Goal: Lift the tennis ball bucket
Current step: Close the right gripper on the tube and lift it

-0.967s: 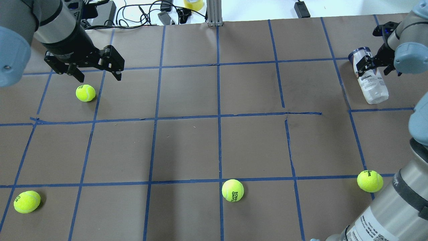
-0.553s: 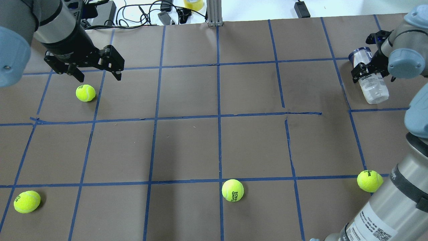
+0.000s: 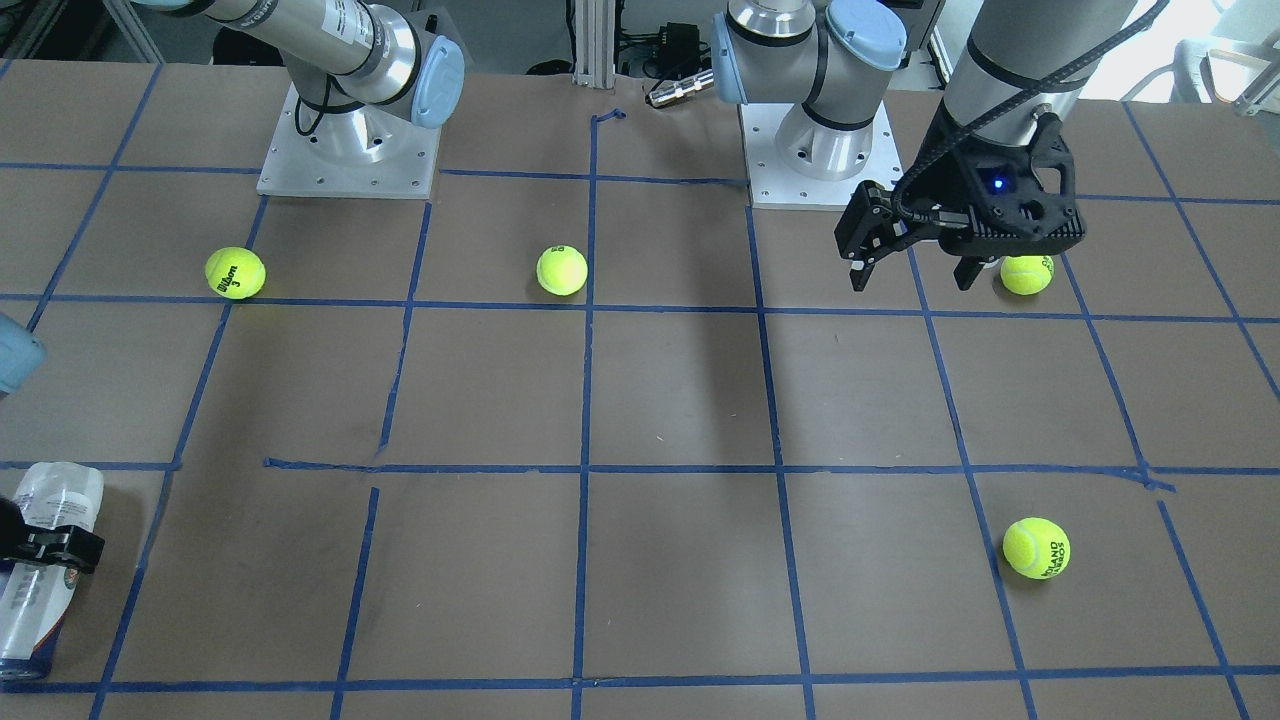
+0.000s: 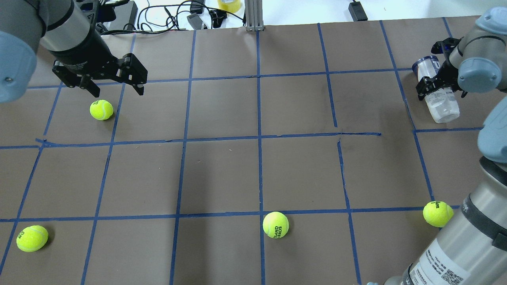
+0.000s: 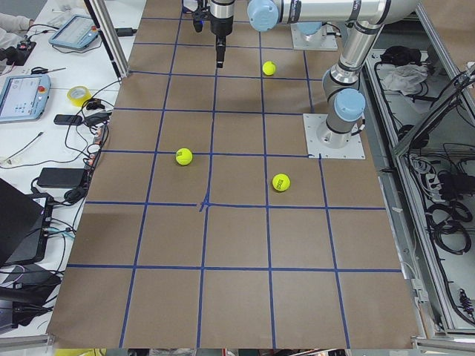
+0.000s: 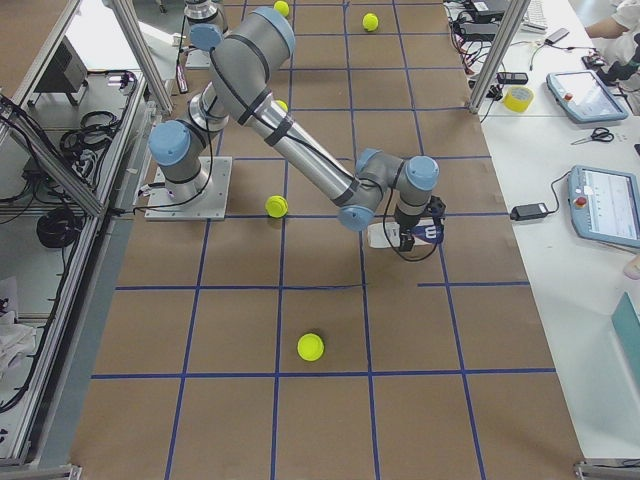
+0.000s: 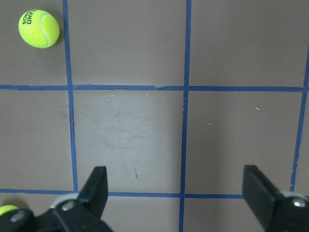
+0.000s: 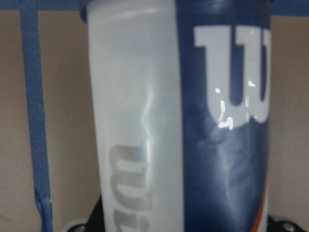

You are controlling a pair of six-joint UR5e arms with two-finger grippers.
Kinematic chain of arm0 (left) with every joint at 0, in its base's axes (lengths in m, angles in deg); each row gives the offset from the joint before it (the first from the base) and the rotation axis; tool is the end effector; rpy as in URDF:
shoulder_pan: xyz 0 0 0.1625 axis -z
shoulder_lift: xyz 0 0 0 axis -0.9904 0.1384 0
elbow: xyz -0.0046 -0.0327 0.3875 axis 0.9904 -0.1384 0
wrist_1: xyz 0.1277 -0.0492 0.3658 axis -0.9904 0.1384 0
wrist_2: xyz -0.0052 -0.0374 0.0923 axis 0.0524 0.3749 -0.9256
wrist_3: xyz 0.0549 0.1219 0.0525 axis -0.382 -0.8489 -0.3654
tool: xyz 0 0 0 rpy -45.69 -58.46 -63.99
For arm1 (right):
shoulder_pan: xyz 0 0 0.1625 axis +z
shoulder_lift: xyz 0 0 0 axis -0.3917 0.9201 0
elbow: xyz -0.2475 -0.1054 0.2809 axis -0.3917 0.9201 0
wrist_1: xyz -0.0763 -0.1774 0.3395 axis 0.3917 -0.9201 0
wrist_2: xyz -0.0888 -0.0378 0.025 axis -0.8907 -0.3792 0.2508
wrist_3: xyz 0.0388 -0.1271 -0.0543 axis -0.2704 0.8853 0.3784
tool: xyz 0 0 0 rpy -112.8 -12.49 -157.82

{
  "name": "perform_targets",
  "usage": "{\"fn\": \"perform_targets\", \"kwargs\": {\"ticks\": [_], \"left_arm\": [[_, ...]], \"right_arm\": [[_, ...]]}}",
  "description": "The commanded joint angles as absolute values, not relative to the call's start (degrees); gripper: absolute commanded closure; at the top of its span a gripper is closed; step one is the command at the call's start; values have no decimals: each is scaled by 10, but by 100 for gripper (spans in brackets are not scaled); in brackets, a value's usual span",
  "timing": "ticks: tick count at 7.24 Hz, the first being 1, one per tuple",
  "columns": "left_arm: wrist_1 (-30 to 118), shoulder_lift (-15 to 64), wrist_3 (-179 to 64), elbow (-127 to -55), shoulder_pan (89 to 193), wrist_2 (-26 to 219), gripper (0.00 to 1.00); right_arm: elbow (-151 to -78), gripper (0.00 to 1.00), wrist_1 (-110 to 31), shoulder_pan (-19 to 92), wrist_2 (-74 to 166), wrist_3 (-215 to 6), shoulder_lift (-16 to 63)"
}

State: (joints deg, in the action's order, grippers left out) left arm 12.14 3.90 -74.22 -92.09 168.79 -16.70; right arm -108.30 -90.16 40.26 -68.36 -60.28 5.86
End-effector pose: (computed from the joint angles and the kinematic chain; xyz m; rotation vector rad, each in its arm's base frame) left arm -0.1024 -0.4768 0.4080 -0.0399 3.1087 -0.1095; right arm -0.1738 -0.6352 0.1203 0.0218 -3.1022 0.0372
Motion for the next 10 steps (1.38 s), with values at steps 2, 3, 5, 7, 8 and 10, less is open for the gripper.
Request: {"fn": "perform_targets", "kwargs": {"ticks": [2,3,5,7,8,10], "left_arm": [[120,39,-742,-921,1687,-166,0],[122,39,-742,-921,1687,-168,0],[127,39,-740,-920,1677,-169,0],[123,40,-742,-921,1640,-164,0],[121,41,-742,-921,1624,-159,0],[122,41,-738,-922,1621,-163,0]], "right_arm": [[-1080,29,-894,407,-677,-605,74],[-1070,29,-880,427,-677,-604,94],[-1063,28,-881,514,-680,-657,124],[-1053,27,-883,594,-680,-791,127],[-1046,27,-883,636,-679,-863,124],[-1045,26,-882,698,-673,-963,119]]}}
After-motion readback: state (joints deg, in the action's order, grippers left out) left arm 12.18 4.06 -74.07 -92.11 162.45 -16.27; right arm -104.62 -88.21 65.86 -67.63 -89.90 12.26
